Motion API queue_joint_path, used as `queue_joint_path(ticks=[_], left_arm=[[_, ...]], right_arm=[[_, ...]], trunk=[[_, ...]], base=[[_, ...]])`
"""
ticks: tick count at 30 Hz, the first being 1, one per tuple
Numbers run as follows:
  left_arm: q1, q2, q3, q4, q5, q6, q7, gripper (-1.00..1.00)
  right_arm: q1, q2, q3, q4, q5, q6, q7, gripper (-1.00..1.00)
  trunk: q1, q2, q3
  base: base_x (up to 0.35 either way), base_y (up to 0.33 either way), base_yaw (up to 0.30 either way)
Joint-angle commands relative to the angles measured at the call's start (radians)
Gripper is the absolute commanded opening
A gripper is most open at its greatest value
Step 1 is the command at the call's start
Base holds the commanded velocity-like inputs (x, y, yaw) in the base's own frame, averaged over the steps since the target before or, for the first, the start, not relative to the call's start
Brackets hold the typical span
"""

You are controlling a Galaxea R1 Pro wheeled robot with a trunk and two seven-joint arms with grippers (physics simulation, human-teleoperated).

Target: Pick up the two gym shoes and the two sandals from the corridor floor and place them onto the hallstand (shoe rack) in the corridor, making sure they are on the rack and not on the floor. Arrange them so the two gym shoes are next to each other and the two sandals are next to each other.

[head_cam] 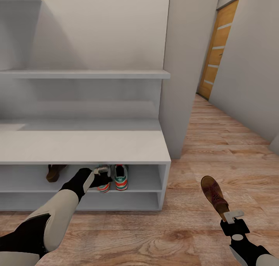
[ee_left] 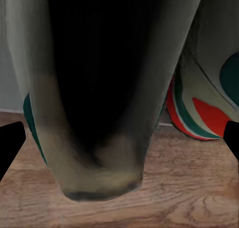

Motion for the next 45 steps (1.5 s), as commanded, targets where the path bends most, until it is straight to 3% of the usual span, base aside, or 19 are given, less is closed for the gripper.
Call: queue_joint_path(ticks=[1, 11, 27, 35, 45], left_arm=[[0.0, -0.001, 0.007, -0.002, -0.007, 0.005, -0.005, 1.0], [0.0, -0.001, 0.007, -0.002, -0.007, 0.005, -0.005, 1.0], [0.0, 0.0, 0.007, 0.0, -0.008, 0.005, -0.005, 1.0], [0.0, 0.012, 0.008, 0.0, -0.007, 0.004, -0.005, 1.0], [0.0, 0.037, 0.008, 0.038, -0.007, -0.074, -0.006, 1.0]], right_arm=[[0.0, -0.001, 0.008, -0.001, -0.011, -0.003, -0.003, -1.0], [0.0, 0.0, 0.008, -0.001, -0.011, -0.003, -0.003, -1.0], [0.0, -0.001, 0.008, -0.001, -0.01, -0.006, -0.003, -1.0], [0.0, 0.0, 0.008, -0.001, -0.01, -0.008, -0.003, -1.0], [0.0, 0.012, 0.01, -0.001, -0.009, -0.024, -0.001, -1.0]], trunk=[[0.0, 0.0, -0.001], [0.0, 0.0, -0.001], [0.0, 0.0, -0.001], [0.0, 0.0, -0.001], [0.0, 0.0, -0.001]], base=[[0.0, 0.0, 0.0], [-0.038, -0.004, 0.0], [-0.289, -0.139, 0.0], [-0.168, -0.061, 0.0], [-0.134, -0.007, 0.0]])
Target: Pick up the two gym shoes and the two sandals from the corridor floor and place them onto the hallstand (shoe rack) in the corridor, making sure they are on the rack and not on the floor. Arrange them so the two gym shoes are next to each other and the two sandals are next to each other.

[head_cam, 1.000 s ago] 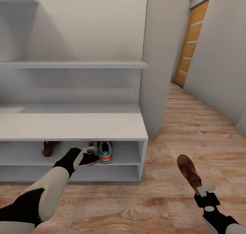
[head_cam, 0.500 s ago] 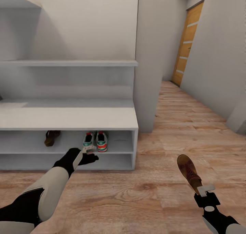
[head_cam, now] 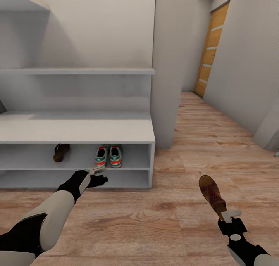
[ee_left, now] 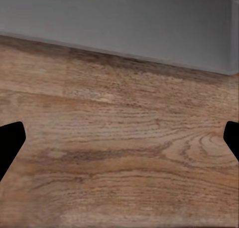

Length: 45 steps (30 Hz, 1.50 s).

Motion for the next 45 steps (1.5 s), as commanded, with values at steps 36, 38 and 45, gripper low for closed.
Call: queue_joint_path(ticks=[36, 38, 45], left_arm=[[0.127, 0.041, 0.01, 0.292, -0.004, -0.728, -0.015, 1.0], [0.127, 0.042, 0.01, 0.292, -0.004, -0.729, -0.015, 1.0], [0.128, 0.042, 0.01, 0.292, -0.004, -0.729, -0.014, 1.0]], right_arm=[[0.0, 0.01, 0.008, -0.018, -0.013, -0.009, -0.002, -1.0], [0.0, 0.013, 0.008, -0.021, -0.014, -0.009, -0.002, -1.0], [0.0, 0.025, 0.008, -0.035, -0.013, -0.023, -0.004, -1.0]], trunk=[[-0.001, 0.0, -0.001], [-0.001, 0.0, -0.001], [-0.001, 0.0, -0.001]], base=[[-0.015, 0.0, 0.0], [0.0, 0.0, 0.0], [-0.103, 0.035, 0.0]])
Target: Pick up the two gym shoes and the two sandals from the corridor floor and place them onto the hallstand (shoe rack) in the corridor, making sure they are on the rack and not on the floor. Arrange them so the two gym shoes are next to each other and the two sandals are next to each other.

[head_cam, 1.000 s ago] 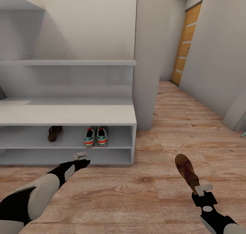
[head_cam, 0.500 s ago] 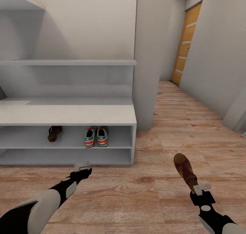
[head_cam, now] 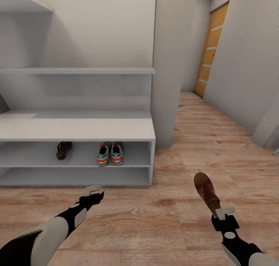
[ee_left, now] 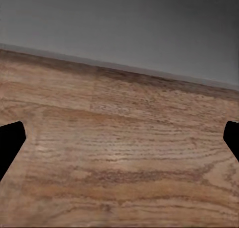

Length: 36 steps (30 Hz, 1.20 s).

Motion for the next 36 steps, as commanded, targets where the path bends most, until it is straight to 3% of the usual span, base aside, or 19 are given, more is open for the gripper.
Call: queue_joint_path(ticks=[1, 14, 36], left_arm=[[-0.001, 0.0, 0.008, 0.001, -0.006, -0.003, -0.004, 1.0], [-0.001, 0.003, 0.008, 0.0, -0.006, -0.003, -0.004, 1.0], [-0.001, 0.015, 0.008, 0.0, -0.003, -0.001, -0.003, 1.0]], right_arm=[[-0.001, 0.0, 0.008, -0.001, -0.01, -0.004, -0.004, -1.0], [-0.001, 0.002, 0.008, -0.001, -0.01, -0.004, -0.004, -1.0], [0.0, 0.016, 0.008, -0.001, -0.01, -0.004, -0.004, -1.0]], trunk=[[-0.001, 0.0, -0.001], [-0.001, 0.0, -0.001], [-0.001, 0.0, -0.001]], base=[[-0.292, 0.143, 0.0], [-0.27, 0.202, 0.0], [-0.146, 0.302, 0.0]])
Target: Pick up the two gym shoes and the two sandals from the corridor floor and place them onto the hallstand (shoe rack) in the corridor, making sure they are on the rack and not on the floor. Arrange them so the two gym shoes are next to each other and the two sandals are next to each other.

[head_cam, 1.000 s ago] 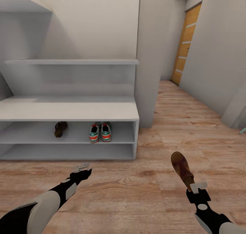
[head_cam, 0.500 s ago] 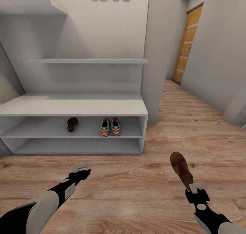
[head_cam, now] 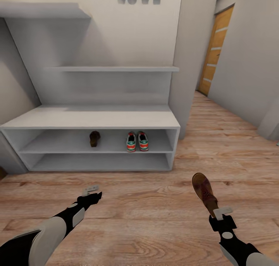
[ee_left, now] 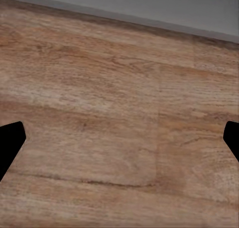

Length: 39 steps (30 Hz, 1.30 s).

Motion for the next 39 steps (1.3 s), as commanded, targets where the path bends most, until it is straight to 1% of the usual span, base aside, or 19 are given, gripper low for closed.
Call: queue_joint_path(ticks=[1, 8, 12, 17, 20, 39], left_arm=[[0.0, 0.0, 0.008, 0.001, -0.006, -0.003, -0.004, 1.0], [0.0, 0.001, 0.009, 0.001, -0.006, -0.003, -0.004, 1.0], [0.0, 0.009, 0.01, 0.001, -0.005, -0.003, -0.004, 1.0], [0.0, 0.026, 0.011, 0.001, -0.004, -0.003, -0.004, 1.0], [0.0, 0.03, 0.011, 0.001, -0.003, -0.003, -0.004, 1.0], [0.0, 0.032, 0.011, 0.001, -0.003, -0.003, -0.004, 1.0]], right_arm=[[-0.001, -0.001, 0.008, -0.001, -0.009, -0.004, -0.005, -1.0], [-0.001, 0.003, 0.008, -0.001, -0.009, -0.004, -0.005, -1.0], [-0.001, 0.006, 0.008, -0.001, -0.009, -0.004, -0.005, -1.0], [0.0, 0.01, 0.009, -0.001, -0.009, -0.004, -0.005, -1.0], [0.0, 0.012, 0.009, -0.001, -0.009, -0.004, -0.005, -1.0], [0.0, 0.013, 0.01, -0.001, -0.009, -0.004, -0.005, -1.0]], trunk=[[0.0, 0.0, -0.001], [0.0, 0.0, -0.001], [0.0, 0.0, -0.001], [0.0, 0.0, -0.001], [0.0, 0.0, -0.001], [0.0, 0.0, -0.001]], base=[[-0.059, 0.321, 0.0], [-0.02, 0.332, 0.0], [-0.004, 0.343, 0.0], [-0.001, 0.346, 0.0], [0.0, 0.348, 0.0], [0.0, 0.348, 0.0]])
